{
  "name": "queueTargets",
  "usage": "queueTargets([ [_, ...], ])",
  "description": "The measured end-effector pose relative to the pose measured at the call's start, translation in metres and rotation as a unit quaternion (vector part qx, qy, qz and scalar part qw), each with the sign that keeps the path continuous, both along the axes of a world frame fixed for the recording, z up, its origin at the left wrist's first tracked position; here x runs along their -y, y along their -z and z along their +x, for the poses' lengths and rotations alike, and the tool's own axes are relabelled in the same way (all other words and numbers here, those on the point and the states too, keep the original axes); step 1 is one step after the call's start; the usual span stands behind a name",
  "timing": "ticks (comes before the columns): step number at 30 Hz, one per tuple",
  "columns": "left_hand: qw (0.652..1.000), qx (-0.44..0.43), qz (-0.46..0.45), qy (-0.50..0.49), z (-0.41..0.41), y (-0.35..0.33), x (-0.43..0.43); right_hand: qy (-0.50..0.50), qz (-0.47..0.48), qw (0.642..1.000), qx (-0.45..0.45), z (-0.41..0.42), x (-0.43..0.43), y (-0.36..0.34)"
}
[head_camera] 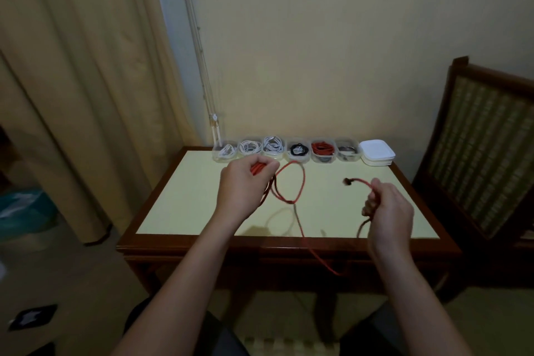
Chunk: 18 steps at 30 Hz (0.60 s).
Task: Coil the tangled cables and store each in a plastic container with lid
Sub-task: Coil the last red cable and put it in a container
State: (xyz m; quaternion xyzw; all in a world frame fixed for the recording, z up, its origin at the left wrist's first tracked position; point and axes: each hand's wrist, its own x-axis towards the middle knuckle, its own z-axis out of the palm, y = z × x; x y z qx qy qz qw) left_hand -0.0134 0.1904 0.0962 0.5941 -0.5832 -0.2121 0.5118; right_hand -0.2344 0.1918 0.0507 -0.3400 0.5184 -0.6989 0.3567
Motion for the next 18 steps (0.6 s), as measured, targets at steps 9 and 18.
queueTargets([
  [9, 0.983, -0.158, 0.002, 0.089, -0.003, -0.014, -0.003, -0.166, 0.083, 0.925, -0.331, 0.004, -0.004, 0.021],
  [18, 0.953, -0.269, 0.031, 0.137, -0.008, -0.021, -0.005, -0.317, -0.012, 0.912, -0.261, 0.033, -0.015, 0.002],
])
